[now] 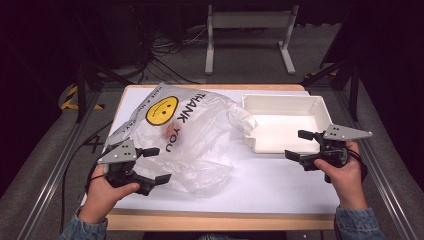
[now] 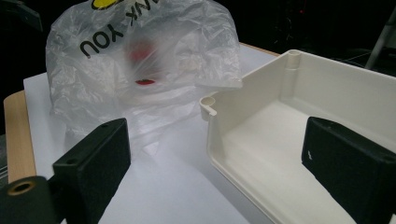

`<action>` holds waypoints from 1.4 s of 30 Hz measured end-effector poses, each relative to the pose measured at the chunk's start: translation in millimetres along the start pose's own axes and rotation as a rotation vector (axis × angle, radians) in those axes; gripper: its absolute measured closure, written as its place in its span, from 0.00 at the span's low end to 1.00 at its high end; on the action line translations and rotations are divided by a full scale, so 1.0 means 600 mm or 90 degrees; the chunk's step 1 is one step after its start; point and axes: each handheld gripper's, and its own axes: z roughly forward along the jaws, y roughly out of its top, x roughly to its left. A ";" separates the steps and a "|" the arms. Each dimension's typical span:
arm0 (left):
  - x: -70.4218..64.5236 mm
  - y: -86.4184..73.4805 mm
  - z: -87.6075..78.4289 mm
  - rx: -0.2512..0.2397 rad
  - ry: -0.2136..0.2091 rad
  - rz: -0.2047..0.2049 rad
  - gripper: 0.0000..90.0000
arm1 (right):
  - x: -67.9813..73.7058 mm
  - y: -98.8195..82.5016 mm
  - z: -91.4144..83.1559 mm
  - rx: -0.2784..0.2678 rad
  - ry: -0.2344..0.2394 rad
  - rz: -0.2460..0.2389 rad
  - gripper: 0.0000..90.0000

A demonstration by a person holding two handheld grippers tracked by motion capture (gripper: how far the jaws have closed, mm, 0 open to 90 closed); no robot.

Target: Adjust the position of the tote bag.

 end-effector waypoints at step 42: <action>0.016 -0.041 0.113 0.139 0.051 0.071 0.20 | 0.002 -0.013 0.007 0.007 0.024 0.017 0.08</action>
